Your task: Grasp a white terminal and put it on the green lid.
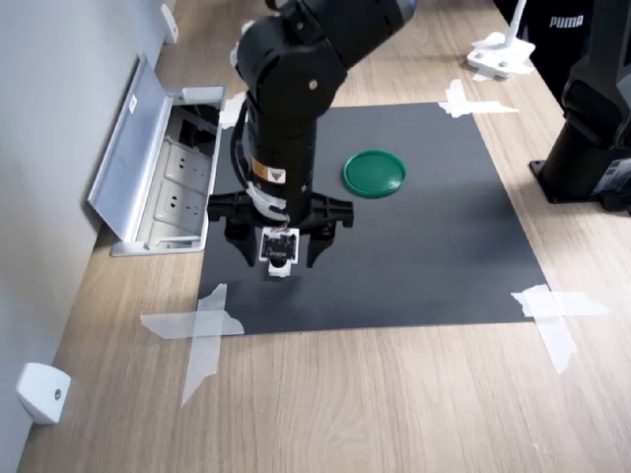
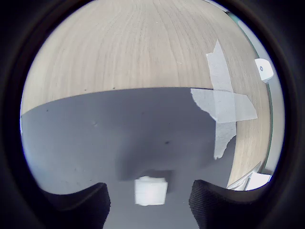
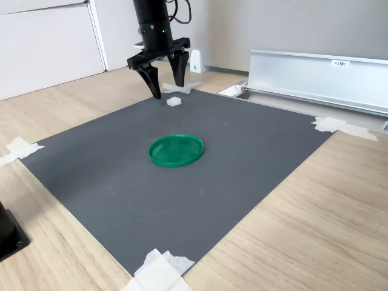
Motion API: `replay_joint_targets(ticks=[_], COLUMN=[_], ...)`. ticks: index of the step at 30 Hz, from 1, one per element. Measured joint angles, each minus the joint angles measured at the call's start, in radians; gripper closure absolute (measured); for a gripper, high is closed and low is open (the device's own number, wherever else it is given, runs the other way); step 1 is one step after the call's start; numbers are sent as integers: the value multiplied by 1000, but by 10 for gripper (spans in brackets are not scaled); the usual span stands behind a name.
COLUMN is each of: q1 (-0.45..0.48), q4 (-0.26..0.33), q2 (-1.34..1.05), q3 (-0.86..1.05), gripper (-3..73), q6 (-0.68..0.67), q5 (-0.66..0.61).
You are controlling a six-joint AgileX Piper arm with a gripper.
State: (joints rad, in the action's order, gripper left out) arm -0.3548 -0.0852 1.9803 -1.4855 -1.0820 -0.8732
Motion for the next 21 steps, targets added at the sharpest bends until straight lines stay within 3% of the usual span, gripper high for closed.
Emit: replay_joint_targets(ticks=[21], q1=[20], q4=[4], q2=[42], q3=[0], gripper=[-11], q6=[20], q5=[22])
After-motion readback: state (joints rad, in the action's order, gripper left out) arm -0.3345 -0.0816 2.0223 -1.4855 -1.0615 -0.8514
